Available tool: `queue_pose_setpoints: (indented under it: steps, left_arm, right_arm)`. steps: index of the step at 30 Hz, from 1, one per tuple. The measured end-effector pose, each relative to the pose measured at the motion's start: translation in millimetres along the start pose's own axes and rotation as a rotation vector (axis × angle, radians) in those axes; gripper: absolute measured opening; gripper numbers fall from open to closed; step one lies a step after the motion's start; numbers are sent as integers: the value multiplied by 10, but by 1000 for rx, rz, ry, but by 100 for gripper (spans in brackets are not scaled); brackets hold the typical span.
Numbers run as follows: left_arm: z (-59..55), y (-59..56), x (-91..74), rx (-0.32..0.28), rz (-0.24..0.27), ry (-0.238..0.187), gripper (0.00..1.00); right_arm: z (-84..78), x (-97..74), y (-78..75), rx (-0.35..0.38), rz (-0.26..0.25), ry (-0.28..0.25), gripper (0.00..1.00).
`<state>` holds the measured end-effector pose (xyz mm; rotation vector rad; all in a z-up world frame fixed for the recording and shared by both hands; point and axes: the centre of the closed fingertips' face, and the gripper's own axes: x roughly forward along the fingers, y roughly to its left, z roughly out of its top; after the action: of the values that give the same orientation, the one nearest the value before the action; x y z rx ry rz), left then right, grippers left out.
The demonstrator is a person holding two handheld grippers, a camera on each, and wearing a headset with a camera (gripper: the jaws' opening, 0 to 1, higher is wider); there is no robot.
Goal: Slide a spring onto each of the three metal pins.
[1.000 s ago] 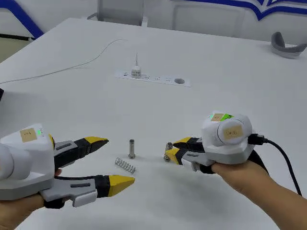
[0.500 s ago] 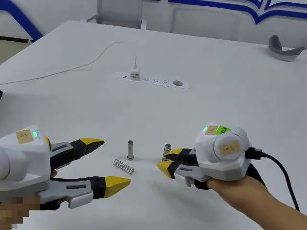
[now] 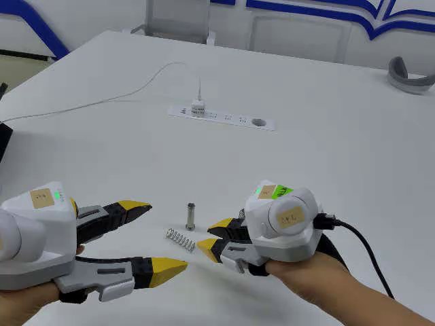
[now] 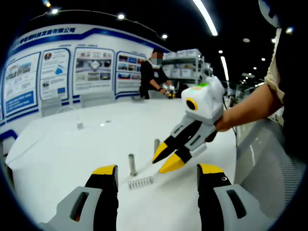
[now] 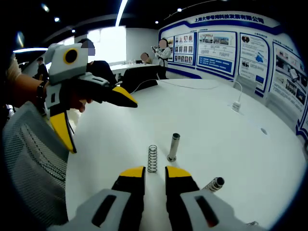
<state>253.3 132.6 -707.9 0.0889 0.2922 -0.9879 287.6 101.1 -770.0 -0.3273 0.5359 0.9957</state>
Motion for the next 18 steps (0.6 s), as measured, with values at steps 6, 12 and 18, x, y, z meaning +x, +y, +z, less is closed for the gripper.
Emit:
queue_pose_setpoints:
  steps: [6, 12, 18]
  left_arm:
    - [-17, 21, -3, 0, -3, 5, 67]
    - [-54, -3, 8, 3, -14, 18, 67]
    - [-70, -14, 42, 2, -23, 26, 67]
  right_arm:
    - [-47, 144, 58, 6, 21, 21, 17]
    - [-111, 232, 46, 29, 16, 36, 17]
    - [-171, 278, 39, 45, 17, 51, 17]
